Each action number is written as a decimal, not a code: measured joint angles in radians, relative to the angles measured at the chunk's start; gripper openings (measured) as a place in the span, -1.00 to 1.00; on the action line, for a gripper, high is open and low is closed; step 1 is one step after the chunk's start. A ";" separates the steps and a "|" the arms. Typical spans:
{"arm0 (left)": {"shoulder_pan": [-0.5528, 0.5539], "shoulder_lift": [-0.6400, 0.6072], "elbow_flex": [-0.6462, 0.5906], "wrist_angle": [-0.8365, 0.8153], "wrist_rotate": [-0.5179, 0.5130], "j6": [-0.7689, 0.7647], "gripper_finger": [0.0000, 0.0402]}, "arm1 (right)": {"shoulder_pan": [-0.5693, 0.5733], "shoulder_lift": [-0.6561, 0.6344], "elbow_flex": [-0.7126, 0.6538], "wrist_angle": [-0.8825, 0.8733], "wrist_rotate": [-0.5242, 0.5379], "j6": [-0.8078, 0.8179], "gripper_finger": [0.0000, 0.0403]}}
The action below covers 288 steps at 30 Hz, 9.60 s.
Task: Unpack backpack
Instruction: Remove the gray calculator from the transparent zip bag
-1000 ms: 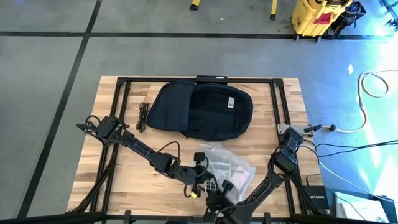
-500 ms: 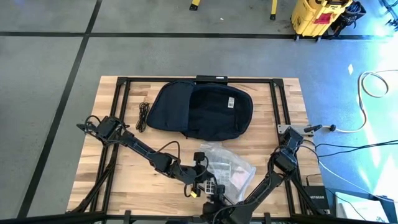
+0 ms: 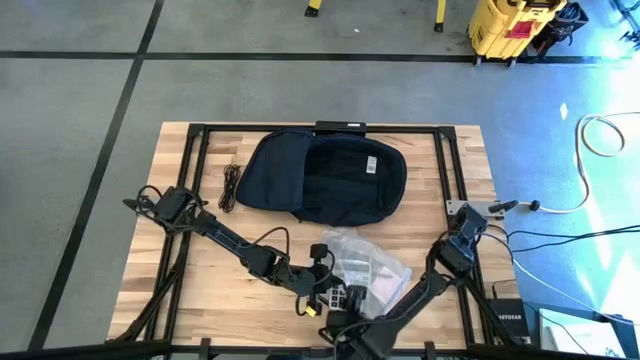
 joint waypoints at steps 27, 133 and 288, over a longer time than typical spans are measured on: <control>0.003 -0.003 0.000 0.013 0.040 -0.004 -1.00 | -0.041 -0.032 -0.032 0.067 0.244 -0.082 -0.76; 0.012 0.000 -0.001 -0.057 0.140 -0.053 -0.57 | 0.162 -0.024 0.075 -0.082 -0.150 -0.134 0.40; 0.094 -0.162 -0.486 0.293 0.465 -0.783 0.24 | -0.052 0.002 -0.058 0.057 0.149 -0.278 -1.00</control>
